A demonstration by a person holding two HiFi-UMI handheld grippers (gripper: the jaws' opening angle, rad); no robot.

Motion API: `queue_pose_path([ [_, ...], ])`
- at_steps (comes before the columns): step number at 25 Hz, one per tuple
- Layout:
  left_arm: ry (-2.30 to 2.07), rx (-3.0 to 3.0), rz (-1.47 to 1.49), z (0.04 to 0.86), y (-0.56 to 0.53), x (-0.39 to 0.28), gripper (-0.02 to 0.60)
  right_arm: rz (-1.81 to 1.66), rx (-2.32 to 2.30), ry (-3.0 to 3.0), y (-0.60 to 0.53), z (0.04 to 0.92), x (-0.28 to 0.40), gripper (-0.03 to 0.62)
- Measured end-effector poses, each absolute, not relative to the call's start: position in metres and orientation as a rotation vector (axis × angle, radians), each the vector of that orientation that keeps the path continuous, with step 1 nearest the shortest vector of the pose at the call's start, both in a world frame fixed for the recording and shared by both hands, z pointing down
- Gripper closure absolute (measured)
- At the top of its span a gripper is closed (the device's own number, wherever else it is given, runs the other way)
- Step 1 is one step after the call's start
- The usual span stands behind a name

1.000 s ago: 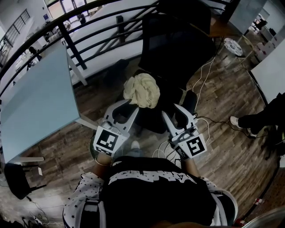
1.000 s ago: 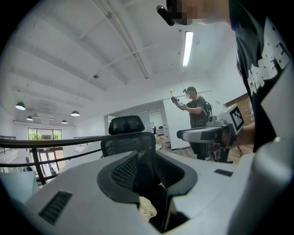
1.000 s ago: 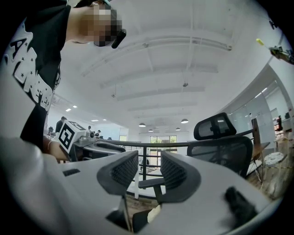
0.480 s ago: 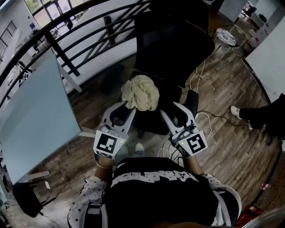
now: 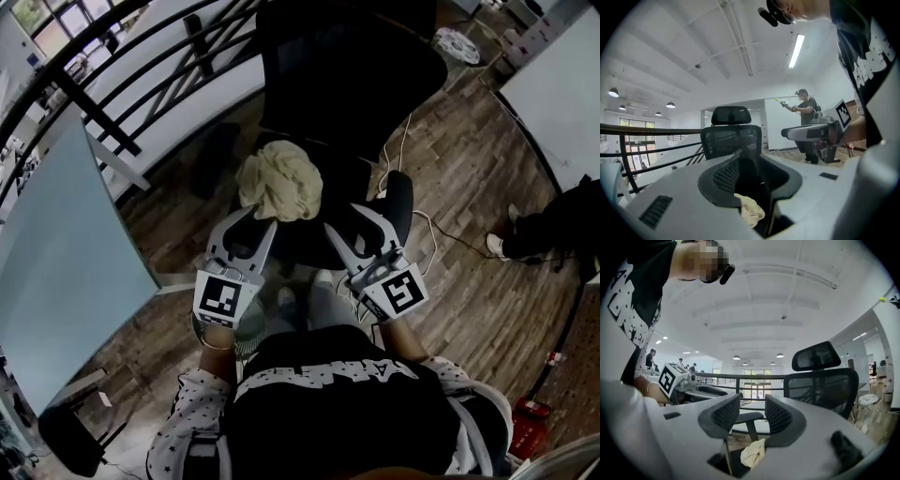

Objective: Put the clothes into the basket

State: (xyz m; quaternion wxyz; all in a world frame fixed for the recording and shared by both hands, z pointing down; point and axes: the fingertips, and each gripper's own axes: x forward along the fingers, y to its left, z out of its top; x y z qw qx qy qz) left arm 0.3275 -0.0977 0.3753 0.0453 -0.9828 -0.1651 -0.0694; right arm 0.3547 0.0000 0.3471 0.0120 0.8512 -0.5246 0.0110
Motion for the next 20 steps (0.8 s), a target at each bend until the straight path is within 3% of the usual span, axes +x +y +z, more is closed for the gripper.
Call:
queue_pose_path([
  [7, -0.5, -3.013, -0.295, 0.418, -0.109, 0.354, 0.462, 0.091, 2.643, -1.654, -0.013, 0.388, 0.387, 0.434],
  [20, -0.385, -3.096, -0.188, 0.495, -0.109, 0.433, 0.425, -0.025, 2.687, -1.784, -0.03, 0.457, 0.439, 0.428],
])
